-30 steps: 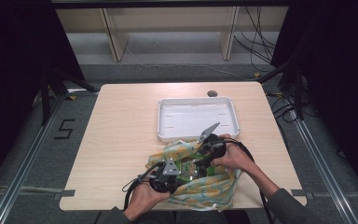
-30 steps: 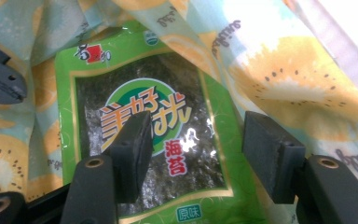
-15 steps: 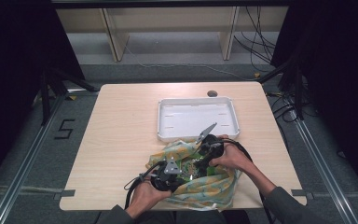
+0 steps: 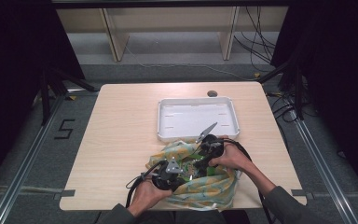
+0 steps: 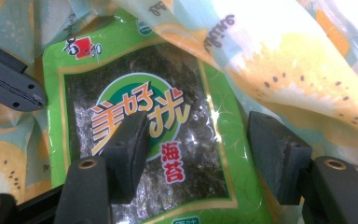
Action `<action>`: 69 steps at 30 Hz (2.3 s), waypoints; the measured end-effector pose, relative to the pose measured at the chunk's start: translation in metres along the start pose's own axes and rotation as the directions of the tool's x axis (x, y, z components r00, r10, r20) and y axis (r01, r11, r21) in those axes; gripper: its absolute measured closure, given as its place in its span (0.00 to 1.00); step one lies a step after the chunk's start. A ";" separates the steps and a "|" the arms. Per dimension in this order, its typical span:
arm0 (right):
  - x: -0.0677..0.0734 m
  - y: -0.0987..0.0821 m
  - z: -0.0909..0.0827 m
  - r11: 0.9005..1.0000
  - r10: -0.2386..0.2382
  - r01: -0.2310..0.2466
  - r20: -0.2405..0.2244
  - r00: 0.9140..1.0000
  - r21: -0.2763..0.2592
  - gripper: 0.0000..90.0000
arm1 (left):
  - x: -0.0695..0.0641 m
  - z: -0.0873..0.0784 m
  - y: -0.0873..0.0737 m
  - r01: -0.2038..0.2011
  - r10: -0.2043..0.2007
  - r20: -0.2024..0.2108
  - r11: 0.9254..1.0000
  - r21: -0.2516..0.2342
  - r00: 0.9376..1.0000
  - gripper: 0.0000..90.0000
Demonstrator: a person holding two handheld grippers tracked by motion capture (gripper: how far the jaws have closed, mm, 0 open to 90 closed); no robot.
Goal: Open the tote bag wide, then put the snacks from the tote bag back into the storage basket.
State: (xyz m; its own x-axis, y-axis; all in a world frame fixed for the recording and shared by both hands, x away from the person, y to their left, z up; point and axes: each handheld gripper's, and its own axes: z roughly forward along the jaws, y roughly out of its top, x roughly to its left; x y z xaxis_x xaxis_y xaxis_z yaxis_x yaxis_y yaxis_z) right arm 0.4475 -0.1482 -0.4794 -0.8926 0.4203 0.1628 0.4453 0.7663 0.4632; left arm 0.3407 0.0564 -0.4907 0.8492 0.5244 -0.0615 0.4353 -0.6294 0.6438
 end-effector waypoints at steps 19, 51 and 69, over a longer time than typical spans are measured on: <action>0.003 0.001 0.001 1.000 0.017 -0.016 -0.045 0.999 0.005 0.46 | -0.003 0.001 -0.002 -0.038 0.038 -0.008 0.999 0.038 0.999 0.99; 0.029 0.012 -0.025 0.995 0.085 -0.094 -0.176 0.981 -0.045 0.82 | -0.010 0.002 -0.002 -0.024 0.024 -0.002 0.999 0.027 1.000 0.99; 0.038 0.014 -0.041 0.997 -0.031 0.024 -0.094 0.995 -0.070 0.84 | -0.010 -0.062 0.005 0.007 -0.017 -0.057 0.986 -0.166 0.998 0.68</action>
State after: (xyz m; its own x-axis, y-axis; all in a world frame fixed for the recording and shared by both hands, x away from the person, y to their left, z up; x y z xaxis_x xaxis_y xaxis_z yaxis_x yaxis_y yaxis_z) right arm 0.4166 -0.1412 -0.4307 -0.9084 0.3492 0.2298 0.4178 0.7405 0.5265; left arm 0.3162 0.0838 -0.4392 0.8233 0.5669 -0.0283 0.3856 -0.5220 0.7608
